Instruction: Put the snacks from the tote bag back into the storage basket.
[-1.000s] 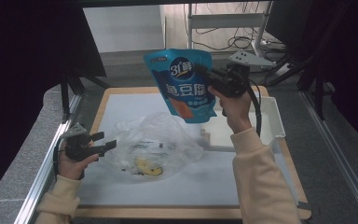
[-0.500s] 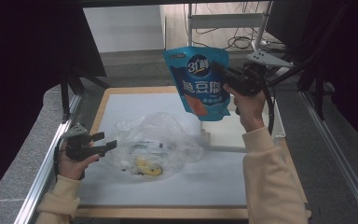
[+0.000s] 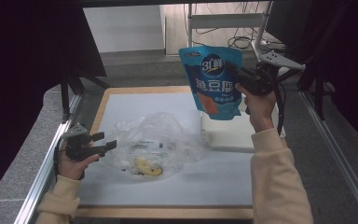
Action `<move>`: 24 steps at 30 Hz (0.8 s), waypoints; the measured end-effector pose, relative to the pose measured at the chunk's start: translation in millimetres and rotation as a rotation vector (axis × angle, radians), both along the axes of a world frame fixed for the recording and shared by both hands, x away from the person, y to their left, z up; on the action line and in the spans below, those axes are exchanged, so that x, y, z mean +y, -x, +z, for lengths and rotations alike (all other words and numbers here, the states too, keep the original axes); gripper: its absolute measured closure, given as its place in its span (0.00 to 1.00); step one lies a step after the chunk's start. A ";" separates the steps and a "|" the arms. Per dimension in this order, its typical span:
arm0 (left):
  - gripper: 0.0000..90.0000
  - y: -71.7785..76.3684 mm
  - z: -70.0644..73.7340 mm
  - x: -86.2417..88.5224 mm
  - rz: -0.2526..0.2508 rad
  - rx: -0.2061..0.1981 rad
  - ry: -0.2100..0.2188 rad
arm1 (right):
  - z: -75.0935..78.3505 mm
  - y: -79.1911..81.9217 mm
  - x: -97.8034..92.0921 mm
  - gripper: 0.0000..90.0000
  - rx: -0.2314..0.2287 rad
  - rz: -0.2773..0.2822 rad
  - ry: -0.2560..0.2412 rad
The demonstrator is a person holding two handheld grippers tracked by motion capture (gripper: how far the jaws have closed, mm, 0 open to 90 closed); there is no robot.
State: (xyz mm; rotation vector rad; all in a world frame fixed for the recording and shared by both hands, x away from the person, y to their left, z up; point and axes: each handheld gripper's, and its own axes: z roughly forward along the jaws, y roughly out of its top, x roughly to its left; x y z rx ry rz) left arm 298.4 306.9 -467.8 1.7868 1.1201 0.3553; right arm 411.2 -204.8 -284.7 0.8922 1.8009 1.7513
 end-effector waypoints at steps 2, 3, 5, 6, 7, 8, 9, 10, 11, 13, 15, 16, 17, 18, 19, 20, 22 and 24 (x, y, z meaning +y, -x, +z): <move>0.28 0.2 0.2 0.0 0.001 0.000 0.000 | -1.7 -1.0 -3.1 0.99 0.004 -0.010 0.000; 0.28 0.4 0.3 -0.1 0.001 0.001 0.002 | -2.7 -1.5 -4.6 0.99 0.006 -0.014 -0.001; 0.28 0.4 0.3 -0.1 0.001 0.001 0.002 | -3.7 -1.9 -6.2 0.99 0.006 -0.019 -0.001; 0.28 0.3 0.2 -0.1 0.001 0.001 0.000 | -5.7 -2.7 -9.9 0.99 0.012 -0.026 -0.004; 0.28 0.2 0.1 -0.2 0.001 0.001 -0.001 | -6.4 -3.1 -10.8 0.99 0.012 -0.029 -0.005; 0.28 0.4 0.0 -0.4 0.002 0.003 0.001 | -7.0 -3.4 -11.7 0.99 0.013 -0.029 -0.005; 0.28 0.4 0.0 -0.5 0.002 0.003 0.001 | -8.0 -3.7 -12.6 0.99 0.015 -0.032 -0.003; 0.28 0.4 0.0 -0.6 0.002 0.003 0.001 | -9.0 -4.0 -13.2 0.99 0.018 -0.036 -0.002; 0.28 0.4 0.1 -0.6 0.002 0.003 0.001 | -10.6 -4.7 -14.2 0.99 0.018 -0.039 0.002; 0.28 0.3 0.1 -0.3 0.001 0.001 -0.002 | -13.6 -6.2 -15.9 0.99 0.023 -0.044 0.003; 0.28 0.4 0.1 -0.3 0.001 0.001 -0.002 | -14.8 -6.8 -16.5 0.99 0.026 -0.047 0.002; 0.28 0.5 0.2 -0.3 0.002 0.001 -0.002 | -17.4 -8.2 -17.8 0.99 0.030 -0.052 0.003; 0.28 0.4 0.2 -0.3 0.001 0.001 -0.002 | -18.8 -8.9 -18.4 0.99 0.033 -0.054 0.002; 0.28 0.4 0.1 -0.2 0.001 0.002 -0.004 | -22.7 -11.1 -19.8 0.99 0.041 -0.058 0.003; 0.28 0.4 0.0 -0.3 0.002 0.003 -0.002 | -24.3 -11.9 -20.2 0.99 0.042 -0.060 0.004; 0.28 0.4 -0.1 -0.4 0.002 0.004 -0.001 | -26.4 -13.0 -20.6 0.99 0.047 -0.064 0.005; 0.28 0.1 -0.4 -0.3 0.001 0.004 -0.004 | -31.2 -15.4 -21.8 0.99 0.051 -0.068 0.008; 0.28 0.1 -0.5 -0.2 0.000 0.004 -0.006 | -36.4 -18.2 -22.5 0.99 0.060 -0.072 0.009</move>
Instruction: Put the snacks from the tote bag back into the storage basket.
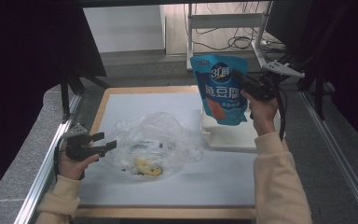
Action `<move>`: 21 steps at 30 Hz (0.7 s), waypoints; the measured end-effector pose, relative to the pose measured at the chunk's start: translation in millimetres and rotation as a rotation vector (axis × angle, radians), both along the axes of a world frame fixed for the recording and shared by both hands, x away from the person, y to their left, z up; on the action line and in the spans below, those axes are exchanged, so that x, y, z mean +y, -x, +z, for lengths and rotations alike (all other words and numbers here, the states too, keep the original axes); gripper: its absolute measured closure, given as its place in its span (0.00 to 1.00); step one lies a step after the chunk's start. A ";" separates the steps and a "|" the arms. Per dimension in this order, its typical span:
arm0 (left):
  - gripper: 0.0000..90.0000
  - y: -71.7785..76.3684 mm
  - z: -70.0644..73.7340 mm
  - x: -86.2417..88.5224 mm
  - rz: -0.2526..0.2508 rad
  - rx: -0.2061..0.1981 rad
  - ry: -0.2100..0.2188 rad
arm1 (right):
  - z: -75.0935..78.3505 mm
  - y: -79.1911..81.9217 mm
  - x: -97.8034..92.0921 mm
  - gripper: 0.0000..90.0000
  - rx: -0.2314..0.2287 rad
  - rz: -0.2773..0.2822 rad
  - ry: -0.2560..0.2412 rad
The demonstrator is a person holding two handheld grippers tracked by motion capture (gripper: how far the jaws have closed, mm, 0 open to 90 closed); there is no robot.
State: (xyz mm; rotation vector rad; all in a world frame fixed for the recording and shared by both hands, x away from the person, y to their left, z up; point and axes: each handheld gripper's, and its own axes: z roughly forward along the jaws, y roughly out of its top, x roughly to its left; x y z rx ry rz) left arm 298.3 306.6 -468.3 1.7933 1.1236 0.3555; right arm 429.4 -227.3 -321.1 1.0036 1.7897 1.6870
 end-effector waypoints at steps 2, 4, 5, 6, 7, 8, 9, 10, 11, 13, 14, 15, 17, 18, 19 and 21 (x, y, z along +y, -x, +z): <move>0.28 0.1 0.1 -0.1 0.001 -0.001 0.002 | -5.7 -3.4 -0.3 0.99 0.011 -0.003 0.007; 0.28 0.3 0.2 0.1 0.001 -0.001 0.001 | -11.5 -6.5 0.1 0.99 0.019 -0.006 0.015; 0.28 0.2 0.2 0.2 0.002 -0.002 0.000 | -15.0 -8.3 0.1 0.99 0.025 -0.007 0.015; 0.28 0.2 0.1 0.3 0.002 -0.002 0.000 | -17.2 -9.4 0.0 0.99 0.028 -0.009 0.013; 0.28 0.2 0.0 0.3 0.003 -0.001 0.000 | -20.5 -11.1 -0.4 0.99 0.033 -0.009 0.010; 0.28 0.1 -0.1 0.4 0.003 -0.001 -0.001 | -22.5 -12.1 -0.7 0.99 0.036 -0.010 0.007; 0.28 0.0 -0.2 0.5 0.003 -0.001 -0.001 | -25.0 -13.5 -1.1 0.99 0.041 -0.010 0.004; 0.28 -0.1 -0.4 0.6 0.003 0.000 -0.002 | -27.3 -15.0 -1.5 0.99 0.045 -0.011 0.008; 0.28 -0.2 -0.6 0.7 0.003 0.000 -0.002 | -29.4 -16.2 -1.5 0.99 0.052 -0.012 0.007; 0.28 -0.2 -0.8 0.8 0.003 0.001 -0.001 | -31.4 -17.7 -1.4 0.99 0.055 -0.013 0.009; 0.28 -0.2 -0.8 0.9 0.004 0.001 -0.001 | -36.2 -20.4 -0.9 0.99 0.058 -0.012 0.004; 0.28 -0.2 -0.8 0.9 0.004 0.001 -0.001 | -37.7 -21.3 -0.7 0.99 0.060 -0.011 -0.001; 0.28 -0.2 -0.8 0.8 0.004 0.001 -0.002 | -41.3 -23.4 -0.3 0.99 0.066 -0.010 -0.003; 0.28 -0.2 -0.8 0.8 0.004 0.001 -0.002 | -41.3 -23.4 -0.3 0.99 0.066 -0.010 -0.003; 0.28 -0.1 -0.9 0.7 0.005 0.001 -0.003 | -45.4 -26.3 -0.2 0.99 0.070 -0.012 -0.001; 0.28 -0.4 -1.3 0.9 0.005 0.002 -0.003 | -48.0 -28.6 -1.0 0.99 0.076 -0.013 -0.005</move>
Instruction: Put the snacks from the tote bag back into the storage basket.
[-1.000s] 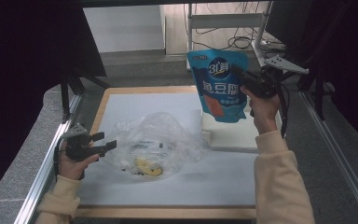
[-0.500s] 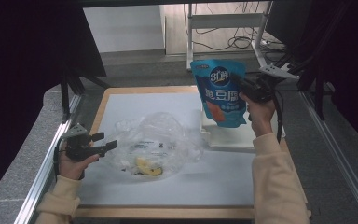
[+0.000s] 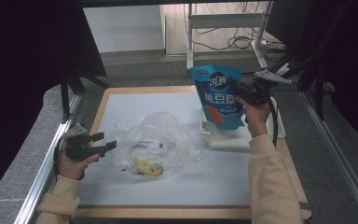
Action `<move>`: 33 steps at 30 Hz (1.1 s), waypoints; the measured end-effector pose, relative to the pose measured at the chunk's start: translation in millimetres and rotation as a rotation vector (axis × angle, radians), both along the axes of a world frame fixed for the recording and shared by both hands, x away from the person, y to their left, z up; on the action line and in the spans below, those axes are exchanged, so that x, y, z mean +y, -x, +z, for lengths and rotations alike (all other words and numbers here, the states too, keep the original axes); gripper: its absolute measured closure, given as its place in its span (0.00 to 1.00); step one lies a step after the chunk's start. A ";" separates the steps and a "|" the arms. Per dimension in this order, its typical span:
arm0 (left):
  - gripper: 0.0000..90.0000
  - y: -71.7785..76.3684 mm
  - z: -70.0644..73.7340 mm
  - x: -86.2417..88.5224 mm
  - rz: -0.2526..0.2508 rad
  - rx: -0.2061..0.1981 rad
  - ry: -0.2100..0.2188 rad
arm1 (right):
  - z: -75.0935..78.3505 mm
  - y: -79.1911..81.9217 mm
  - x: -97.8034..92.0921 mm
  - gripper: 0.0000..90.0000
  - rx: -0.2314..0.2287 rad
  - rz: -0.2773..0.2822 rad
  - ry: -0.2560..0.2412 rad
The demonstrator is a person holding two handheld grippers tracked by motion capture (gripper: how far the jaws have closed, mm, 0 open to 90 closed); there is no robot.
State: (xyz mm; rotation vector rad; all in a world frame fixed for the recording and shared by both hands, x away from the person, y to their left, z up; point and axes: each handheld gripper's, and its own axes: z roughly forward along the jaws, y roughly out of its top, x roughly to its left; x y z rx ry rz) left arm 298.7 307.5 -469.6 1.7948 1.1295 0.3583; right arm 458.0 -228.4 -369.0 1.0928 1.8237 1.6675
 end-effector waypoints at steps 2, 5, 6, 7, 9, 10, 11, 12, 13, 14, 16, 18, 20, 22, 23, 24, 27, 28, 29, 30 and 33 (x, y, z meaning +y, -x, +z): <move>0.28 -0.2 -0.5 0.2 0.001 0.002 0.001 | -3.4 -2.8 -1.4 0.99 0.004 0.000 -0.001; 0.28 -0.3 -0.9 0.7 0.002 0.003 0.000 | -7.5 -6.2 -5.2 0.99 0.003 -0.003 -0.012; 0.28 -0.4 -1.0 0.7 0.002 0.002 0.000 | -8.1 -6.7 -6.1 0.99 0.001 -0.005 -0.011; 0.28 -0.4 -1.0 0.7 0.002 0.002 0.000 | -8.1 -6.7 -6.1 0.99 0.001 -0.005 -0.011; 0.28 -0.4 -1.1 0.7 0.002 0.002 -0.001 | -9.0 -8.8 -11.1 0.99 -0.002 -0.007 -0.006; 0.28 -0.3 -1.1 0.6 0.002 0.002 -0.001 | -9.1 -9.2 -12.4 0.99 -0.003 -0.005 -0.002; 0.28 -0.3 -1.1 0.6 0.002 0.002 -0.001 | -9.3 -9.8 -14.1 0.98 -0.005 -0.002 0.002; 0.28 -0.1 -0.9 0.5 0.002 0.002 -0.001 | -9.7 -10.5 -16.3 0.98 -0.006 -0.004 0.008; 0.28 -0.1 -0.8 0.4 0.002 0.002 -0.001 | -9.9 -10.8 -17.7 0.98 -0.006 -0.005 0.011; 0.28 -0.1 -0.7 0.2 0.002 0.002 -0.001 | -10.3 -11.2 -19.5 0.98 -0.007 -0.006 0.014; 0.28 0.0 -0.6 -0.1 0.002 0.001 -0.002 | -10.6 -11.5 -21.1 0.97 -0.007 -0.009 0.016; 0.28 0.1 -0.4 -0.2 0.001 0.001 -0.003 | -11.5 -11.7 -26.1 0.96 -0.002 -0.020 0.025; 0.28 0.2 -0.4 -0.3 0.001 0.001 -0.003 | -12.1 -11.9 -29.5 0.96 -0.003 -0.032 0.039; 0.28 0.1 -0.4 -0.3 0.001 0.001 -0.003 | -12.7 -12.1 -33.0 0.95 0.000 -0.037 0.044; 0.28 0.1 -0.5 -0.3 0.001 0.001 -0.003 | -13.0 -12.0 -34.9 0.94 0.004 -0.041 0.045; 0.28 0.1 -0.5 -0.4 0.001 0.001 -0.003 | -13.5 -12.1 -36.7 0.94 0.006 -0.045 0.048; 0.28 0.3 -0.2 -0.7 0.000 0.000 -0.004 | -14.9 -12.0 -41.8 0.93 0.014 -0.057 0.047; 0.28 0.5 -0.1 -1.0 0.000 -0.001 -0.003 | -15.2 -11.8 -43.2 0.92 0.015 -0.059 0.047; 0.28 0.6 0.0 -1.1 0.000 -0.001 -0.002 | -15.5 -11.2 -44.0 0.92 0.017 -0.060 0.048; 0.28 0.7 0.1 -1.3 0.000 -0.001 -0.002 | -15.6 -10.7 -44.7 0.91 0.019 -0.062 0.050; 0.28 0.8 0.1 -1.6 -0.001 -0.001 -0.002 | -17.3 -8.3 -46.3 0.89 0.013 -0.075 0.053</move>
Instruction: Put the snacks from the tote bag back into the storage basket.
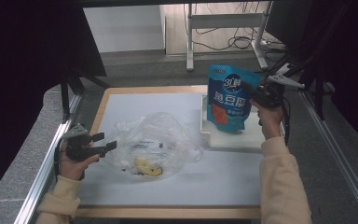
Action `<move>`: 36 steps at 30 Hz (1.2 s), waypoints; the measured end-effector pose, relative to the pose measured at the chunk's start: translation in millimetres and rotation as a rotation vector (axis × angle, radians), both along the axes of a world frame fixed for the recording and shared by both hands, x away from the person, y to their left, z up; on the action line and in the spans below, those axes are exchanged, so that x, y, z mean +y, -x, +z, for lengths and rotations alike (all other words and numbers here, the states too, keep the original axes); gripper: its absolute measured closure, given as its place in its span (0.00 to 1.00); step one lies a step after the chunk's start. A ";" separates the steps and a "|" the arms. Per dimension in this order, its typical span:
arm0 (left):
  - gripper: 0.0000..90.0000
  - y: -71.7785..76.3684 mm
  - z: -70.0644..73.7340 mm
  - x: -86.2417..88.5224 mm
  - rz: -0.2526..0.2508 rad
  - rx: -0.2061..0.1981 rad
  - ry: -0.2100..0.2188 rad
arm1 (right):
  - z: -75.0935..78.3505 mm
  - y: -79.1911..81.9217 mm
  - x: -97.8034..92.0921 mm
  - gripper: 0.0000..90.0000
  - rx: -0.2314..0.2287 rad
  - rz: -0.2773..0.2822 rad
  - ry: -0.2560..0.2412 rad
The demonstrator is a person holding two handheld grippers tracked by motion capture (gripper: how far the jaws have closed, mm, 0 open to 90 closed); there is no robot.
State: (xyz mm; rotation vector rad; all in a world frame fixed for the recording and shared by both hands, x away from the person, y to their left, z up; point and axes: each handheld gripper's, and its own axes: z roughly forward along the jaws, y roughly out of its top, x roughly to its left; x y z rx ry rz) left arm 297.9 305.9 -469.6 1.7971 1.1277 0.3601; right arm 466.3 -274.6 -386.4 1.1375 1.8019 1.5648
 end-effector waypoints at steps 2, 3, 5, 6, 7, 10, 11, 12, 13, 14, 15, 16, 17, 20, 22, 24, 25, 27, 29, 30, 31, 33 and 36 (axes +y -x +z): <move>0.28 0.1 0.1 -0.2 0.000 0.000 0.000 | -1.2 1.4 -2.3 0.88 0.003 -0.006 -0.005; 0.28 0.2 0.1 -0.2 -0.001 0.000 0.000 | -1.9 2.4 -3.7 0.87 0.002 -0.009 -0.006; 0.28 0.3 0.3 -0.3 0.000 0.000 -0.001 | -2.3 4.4 -4.9 0.84 -0.001 -0.015 -0.004; 0.28 0.4 0.4 -0.2 -0.001 0.000 0.000 | -2.1 5.2 -5.5 0.82 -0.003 -0.015 -0.003; 0.28 0.8 0.6 -0.2 -0.001 -0.001 0.001 | -1.5 6.4 -5.9 0.78 -0.008 -0.018 -0.001; 0.28 1.0 1.3 0.1 -0.001 -0.002 0.001 | 3.3 12.7 -7.6 0.72 -0.014 -0.028 0.004; 0.28 1.0 1.3 0.1 -0.001 -0.002 0.002 | 4.7 14.8 -8.2 0.70 -0.014 -0.030 0.006; 0.28 1.1 1.4 -0.1 0.000 -0.002 0.002 | 5.6 16.2 -8.5 0.67 -0.013 -0.032 0.010; 0.28 1.3 1.6 -0.4 -0.001 -0.002 0.001 | 7.0 18.7 -8.8 0.64 -0.003 -0.038 0.012; 0.28 1.5 1.8 -0.6 -0.002 -0.003 -0.001 | 7.5 20.0 -9.0 0.61 -0.001 -0.043 0.016; 0.28 1.8 2.1 -1.0 -0.002 -0.004 0.000 | 7.9 21.9 -9.4 0.58 0.002 -0.050 0.018; 0.28 2.2 2.6 -1.5 -0.002 -0.006 0.001 | 8.0 24.0 -9.7 0.54 0.005 -0.061 0.018; 0.28 2.5 3.1 -1.9 -0.002 -0.008 0.002 | 7.8 26.0 -10.0 0.53 0.012 -0.071 0.021; 0.28 2.9 3.9 -2.4 -0.003 -0.010 0.004 | 6.5 30.0 -10.8 0.51 0.025 -0.077 0.023; 0.28 2.7 3.7 -2.6 -0.003 -0.009 0.001 | 3.1 36.3 -12.2 0.48 0.039 -0.081 0.023; 0.28 2.6 3.5 -2.6 -0.003 -0.009 0.000 | 2.0 38.5 -12.7 0.47 0.043 -0.081 0.022; 0.28 2.5 3.3 -2.8 -0.003 -0.007 0.000 | 0.8 40.5 -13.1 0.46 0.043 -0.086 0.025; 0.28 2.5 3.1 -2.9 -0.004 -0.007 0.000 | -2.7 46.6 -15.2 0.45 0.052 -0.088 0.021; 0.28 2.7 3.3 -2.9 -0.003 -0.007 0.000 | -5.2 51.3 -16.2 0.44 0.058 -0.094 0.028; 0.28 3.1 3.6 -3.1 -0.004 -0.009 0.001 | -6.4 54.3 -16.6 0.44 0.057 -0.094 0.031; 0.28 3.2 3.7 -3.1 -0.004 -0.010 0.002 | -7.9 58.2 -16.9 0.43 0.061 -0.093 0.036; 0.28 3.4 4.1 -3.4 -0.005 -0.011 0.002 | -9.7 63.9 -17.3 0.43 0.064 -0.088 0.042; 0.28 3.7 4.3 -4.4 -0.007 -0.012 0.002 | -12.3 75.9 -16.4 0.42 0.071 -0.078 0.052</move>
